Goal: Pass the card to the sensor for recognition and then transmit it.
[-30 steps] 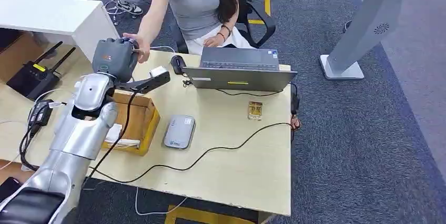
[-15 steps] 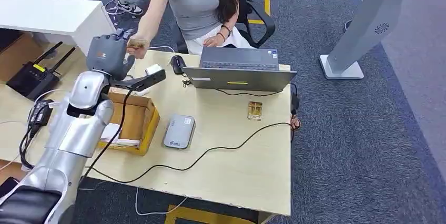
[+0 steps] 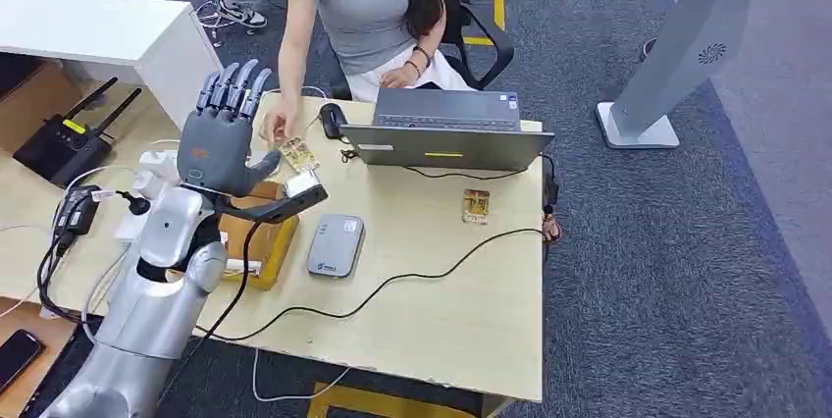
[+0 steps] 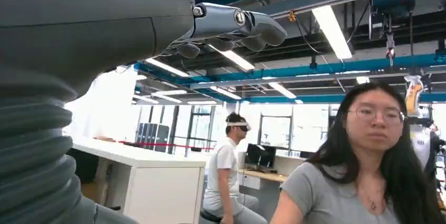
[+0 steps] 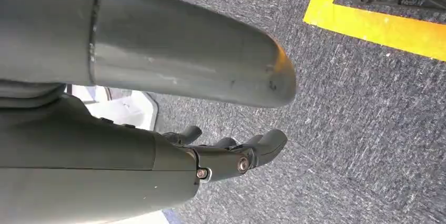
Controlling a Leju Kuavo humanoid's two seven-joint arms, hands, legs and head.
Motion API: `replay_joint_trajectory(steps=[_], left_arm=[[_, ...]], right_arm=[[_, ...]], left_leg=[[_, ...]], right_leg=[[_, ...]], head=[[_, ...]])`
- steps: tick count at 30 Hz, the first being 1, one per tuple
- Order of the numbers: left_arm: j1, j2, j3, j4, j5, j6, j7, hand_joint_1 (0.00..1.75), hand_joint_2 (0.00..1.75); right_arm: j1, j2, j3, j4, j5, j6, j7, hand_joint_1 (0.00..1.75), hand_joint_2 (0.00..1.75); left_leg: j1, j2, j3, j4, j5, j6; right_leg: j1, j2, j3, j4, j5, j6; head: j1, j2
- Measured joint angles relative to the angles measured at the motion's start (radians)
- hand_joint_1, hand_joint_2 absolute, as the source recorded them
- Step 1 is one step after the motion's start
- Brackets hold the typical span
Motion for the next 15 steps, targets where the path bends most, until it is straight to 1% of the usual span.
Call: replay_joint_trajectory(steps=[3, 4, 7, 8, 14, 15], left_arm=[[0.008, 0.0, 0.003, -0.015, 0.005, 0.003, -0.002, 0.0, 1.75], [0.019, -0.001, 0.005, -0.025, 0.018, 0.014, -0.014, 0.0, 1.75], [0.12, -0.006, 0.017, -0.131, 0.083, 0.082, -0.061, 0.0, 1.75], [0.133, -0.007, 0.017, -0.138, 0.085, 0.084, -0.065, 0.0, 1.75], [0.139, -0.007, 0.017, -0.145, 0.086, 0.086, -0.066, 0.0, 1.75], [0.206, -0.01, 0.018, -0.204, 0.1, 0.097, -0.077, 0.0, 1.75]], right_arm=[[0.0, 0.0, 0.0, 0.0, -0.001, 0.0, 0.0, 0.0, 0.0], [0.0, 0.0, -0.001, 0.0, -0.003, -0.002, 0.0, 0.0, 0.0], [0.003, 0.0, -0.013, 0.0, -0.026, -0.018, 0.001, 0.0, 0.0], [0.004, 0.0, -0.015, 0.0, -0.029, -0.019, 0.001, 0.0, 0.0], [0.004, 0.0, -0.016, 0.0, -0.031, -0.02, 0.002, 0.0, 0.0], [0.005, 0.0, -0.026, 0.0, -0.046, -0.028, 0.003, 0.0, 0.0]], left_leg=[[0.0, 0.0, 0.0, 0.0, 0.0, 0.0], [0.0, 0.0, 0.0, 0.0, 0.0, 0.0], [0.0, 0.002, 0.001, 0.0, -0.001, 0.0], [0.0, 0.002, 0.001, 0.0, -0.001, 0.0], [0.0, 0.002, 0.001, 0.0, -0.001, 0.0], [0.0, 0.002, 0.0, 0.0, -0.002, 0.0]], right_leg=[[0.0, 0.0, 0.0, 0.0, 0.0, 0.0], [0.0, 0.0, 0.001, 0.0, 0.0, 0.0], [0.0, 0.003, 0.0, 0.0, 0.0, 0.0], [0.0, 0.003, 0.0, 0.0, 0.0, 0.0], [0.0, 0.003, 0.0, 0.0, 0.0, 0.0], [0.0, 0.002, 0.0, 0.0, -0.001, 0.001]], head=[[0.0, 0.0], [0.0, 0.0], [-0.002, 0.0], [-0.001, 0.0], [-0.001, 0.0], [-0.001, 0.0]])
